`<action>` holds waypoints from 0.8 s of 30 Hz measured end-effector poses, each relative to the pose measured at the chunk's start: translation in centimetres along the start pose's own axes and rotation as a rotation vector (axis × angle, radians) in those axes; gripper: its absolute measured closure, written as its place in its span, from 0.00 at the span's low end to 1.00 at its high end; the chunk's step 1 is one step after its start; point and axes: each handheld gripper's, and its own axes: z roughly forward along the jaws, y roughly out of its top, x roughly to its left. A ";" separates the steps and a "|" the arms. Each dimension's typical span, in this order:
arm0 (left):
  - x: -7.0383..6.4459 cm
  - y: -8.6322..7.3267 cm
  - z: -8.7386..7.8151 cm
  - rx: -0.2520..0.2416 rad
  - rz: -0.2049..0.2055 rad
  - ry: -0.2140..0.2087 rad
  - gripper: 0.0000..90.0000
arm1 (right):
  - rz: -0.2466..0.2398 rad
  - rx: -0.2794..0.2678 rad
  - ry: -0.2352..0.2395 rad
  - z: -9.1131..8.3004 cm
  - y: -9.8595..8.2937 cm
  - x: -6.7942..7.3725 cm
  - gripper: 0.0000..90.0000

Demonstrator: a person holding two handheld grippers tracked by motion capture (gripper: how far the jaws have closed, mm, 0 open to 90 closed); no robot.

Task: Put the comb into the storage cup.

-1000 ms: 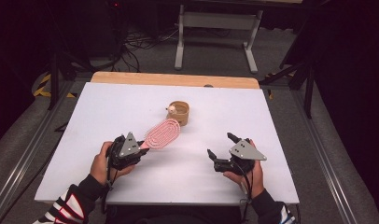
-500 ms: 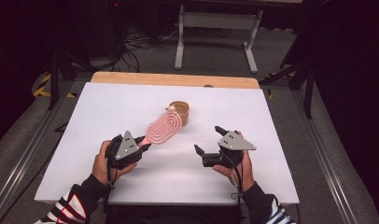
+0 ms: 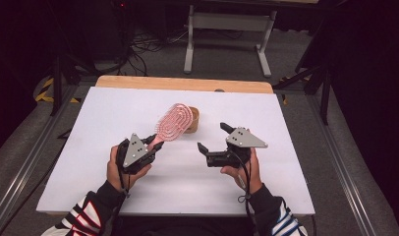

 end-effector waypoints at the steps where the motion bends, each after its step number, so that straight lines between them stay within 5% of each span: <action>1: 0.0 0.0 0.0 0.000 0.000 0.000 0.78 | 0.002 0.003 0.003 0.1 0.1 0.0 0.04; 10: -1.5 0.4 1.8 -0.044 -0.022 0.013 0.78 | 0.059 -0.038 0.067 0.9 1.4 0.5 0.06; 15: -2.1 0.5 2.3 -0.066 -0.021 0.018 0.78 | 0.047 -0.029 0.098 1.9 1.6 1.1 0.06; 24: -3.2 0.5 3.0 -0.072 -0.016 -0.003 0.78 | 0.139 -0.036 0.122 3.3 1.5 1.2 0.09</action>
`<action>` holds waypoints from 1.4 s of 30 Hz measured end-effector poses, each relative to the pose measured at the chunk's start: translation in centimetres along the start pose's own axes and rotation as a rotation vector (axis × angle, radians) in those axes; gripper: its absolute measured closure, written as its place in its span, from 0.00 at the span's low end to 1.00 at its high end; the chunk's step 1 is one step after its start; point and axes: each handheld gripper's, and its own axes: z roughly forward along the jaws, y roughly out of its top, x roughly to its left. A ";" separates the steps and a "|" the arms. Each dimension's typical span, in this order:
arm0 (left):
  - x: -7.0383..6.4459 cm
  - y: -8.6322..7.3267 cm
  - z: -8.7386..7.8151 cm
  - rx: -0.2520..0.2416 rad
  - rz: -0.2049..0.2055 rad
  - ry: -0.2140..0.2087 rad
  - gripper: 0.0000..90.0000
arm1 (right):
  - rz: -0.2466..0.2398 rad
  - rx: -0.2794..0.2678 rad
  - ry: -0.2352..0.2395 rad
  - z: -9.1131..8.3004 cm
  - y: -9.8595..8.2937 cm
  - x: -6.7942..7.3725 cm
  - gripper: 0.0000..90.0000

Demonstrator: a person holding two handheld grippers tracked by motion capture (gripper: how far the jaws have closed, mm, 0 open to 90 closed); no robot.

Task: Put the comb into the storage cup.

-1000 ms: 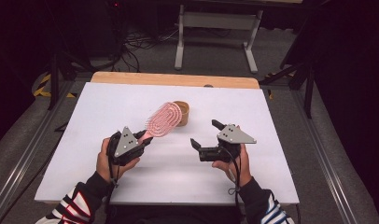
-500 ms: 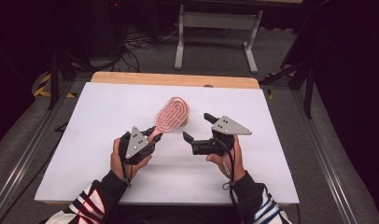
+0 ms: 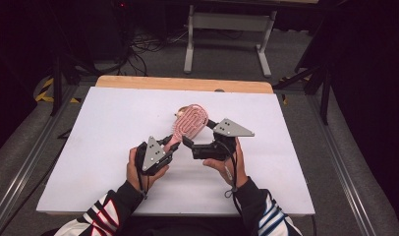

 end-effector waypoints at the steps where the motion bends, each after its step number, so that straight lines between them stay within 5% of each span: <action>1: -0.1 0.0 0.0 0.002 0.002 -0.006 0.78 | 0.019 0.001 0.001 0.1 0.0 0.0 0.10; 5: -0.5 0.0 0.1 -0.005 0.014 0.000 0.78 | 0.061 -0.018 0.012 0.5 -0.2 -0.1 0.16; 6: -0.6 0.0 0.1 -0.009 0.014 0.002 0.78 | 0.102 -0.067 0.004 0.4 -0.4 0.0 0.21; 12: -0.6 -0.1 0.4 0.002 0.015 -0.004 0.78 | 0.150 -0.138 0.006 -0.1 -0.5 0.1 0.40; 18: -0.9 -0.1 0.5 0.010 0.031 -0.009 0.78 | 0.158 -0.153 0.021 -0.3 -0.6 0.4 0.55; 19: -0.9 -0.1 0.6 0.012 0.033 -0.009 0.78 | 0.156 -0.166 0.025 -0.5 -0.7 0.5 0.65; 23: -1.0 -0.1 0.6 0.017 0.039 -0.012 0.78 | 0.162 -0.188 0.049 -0.8 -0.9 0.7 0.69; 42: -1.2 0.0 0.6 0.005 0.078 -0.032 0.73 | 0.032 -0.206 0.062 -1.5 -0.6 1.8 0.71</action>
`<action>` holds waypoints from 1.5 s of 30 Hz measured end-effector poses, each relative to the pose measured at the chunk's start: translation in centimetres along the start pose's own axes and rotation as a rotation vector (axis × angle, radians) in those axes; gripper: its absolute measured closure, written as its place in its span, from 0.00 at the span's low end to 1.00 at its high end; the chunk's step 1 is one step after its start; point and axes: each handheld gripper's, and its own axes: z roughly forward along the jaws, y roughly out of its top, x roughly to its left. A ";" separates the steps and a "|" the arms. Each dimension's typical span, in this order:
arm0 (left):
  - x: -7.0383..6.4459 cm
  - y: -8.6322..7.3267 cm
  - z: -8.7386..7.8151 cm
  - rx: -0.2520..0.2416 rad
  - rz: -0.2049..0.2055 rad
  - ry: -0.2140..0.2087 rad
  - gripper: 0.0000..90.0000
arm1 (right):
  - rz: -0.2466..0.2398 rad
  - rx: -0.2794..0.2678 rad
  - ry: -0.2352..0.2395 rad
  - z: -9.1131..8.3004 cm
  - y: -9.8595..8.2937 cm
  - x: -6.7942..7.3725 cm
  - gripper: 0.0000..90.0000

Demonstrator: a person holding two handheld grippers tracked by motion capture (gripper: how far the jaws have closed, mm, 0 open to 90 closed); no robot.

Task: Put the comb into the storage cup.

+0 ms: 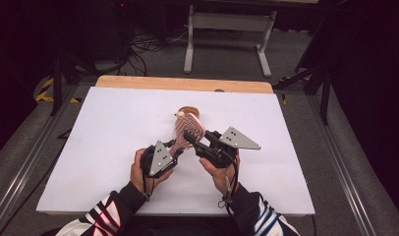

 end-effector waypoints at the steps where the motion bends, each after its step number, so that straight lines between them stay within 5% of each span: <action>1: 0.0 0.0 0.0 0.001 -0.003 -0.009 0.72 | -0.006 -0.002 0.004 -0.1 0.0 0.0 0.71; 6: -0.1 -0.1 0.2 0.013 0.007 -0.045 0.67 | -0.029 -0.007 -0.003 -0.4 0.3 -0.2 0.71; 15: 1.2 -0.9 -0.2 0.035 -0.063 -0.104 0.39 | -0.075 -0.040 -0.060 -1.7 1.3 -1.1 0.71; 23: 2.4 -1.1 -1.6 0.052 -0.032 -0.132 0.24 | -0.110 -0.063 -0.096 -2.9 2.0 -1.8 0.71; 33: 5.0 -1.5 -3.6 0.000 -0.043 -0.126 0.19 | -0.136 -0.080 -0.120 -3.8 2.6 -2.3 0.71; 45: 6.1 -2.7 -4.9 0.003 -0.072 -0.136 0.16 | -0.157 -0.107 -0.148 -4.8 3.4 -3.0 0.71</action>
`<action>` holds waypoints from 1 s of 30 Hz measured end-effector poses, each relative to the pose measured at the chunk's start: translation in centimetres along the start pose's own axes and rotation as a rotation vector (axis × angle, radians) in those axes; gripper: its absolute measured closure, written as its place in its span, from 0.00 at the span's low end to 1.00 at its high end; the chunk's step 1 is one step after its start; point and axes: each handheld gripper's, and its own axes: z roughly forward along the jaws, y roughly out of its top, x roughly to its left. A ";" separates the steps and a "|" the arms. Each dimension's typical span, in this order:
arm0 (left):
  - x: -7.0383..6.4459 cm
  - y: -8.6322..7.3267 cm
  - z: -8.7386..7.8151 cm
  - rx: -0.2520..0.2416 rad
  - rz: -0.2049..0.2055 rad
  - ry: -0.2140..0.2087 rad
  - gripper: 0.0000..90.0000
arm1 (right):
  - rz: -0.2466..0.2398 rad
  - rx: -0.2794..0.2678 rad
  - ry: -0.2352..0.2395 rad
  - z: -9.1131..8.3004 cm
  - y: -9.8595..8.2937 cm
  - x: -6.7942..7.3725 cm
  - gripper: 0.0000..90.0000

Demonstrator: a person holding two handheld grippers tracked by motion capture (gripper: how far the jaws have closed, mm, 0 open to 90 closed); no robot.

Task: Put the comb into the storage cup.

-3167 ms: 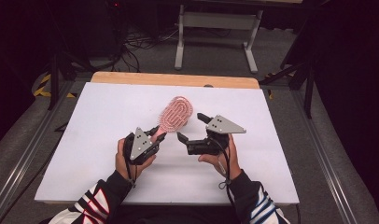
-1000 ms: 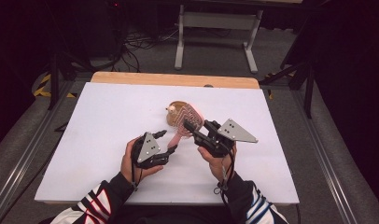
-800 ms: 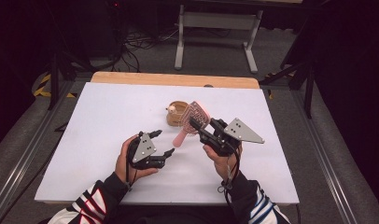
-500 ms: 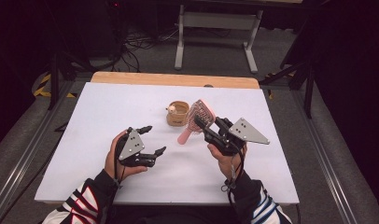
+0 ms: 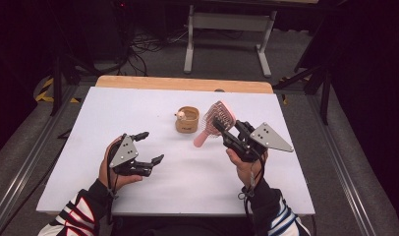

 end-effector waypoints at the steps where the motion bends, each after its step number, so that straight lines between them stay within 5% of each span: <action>1: 0.2 -0.3 -0.4 0.003 -0.003 0.005 0.15 | 0.000 -0.001 -0.003 0.0 0.0 0.0 0.71; 30: 0.8 -4.0 -4.4 0.072 0.005 0.065 0.09 | -0.015 -0.030 -0.023 0.2 0.9 -1.0 0.71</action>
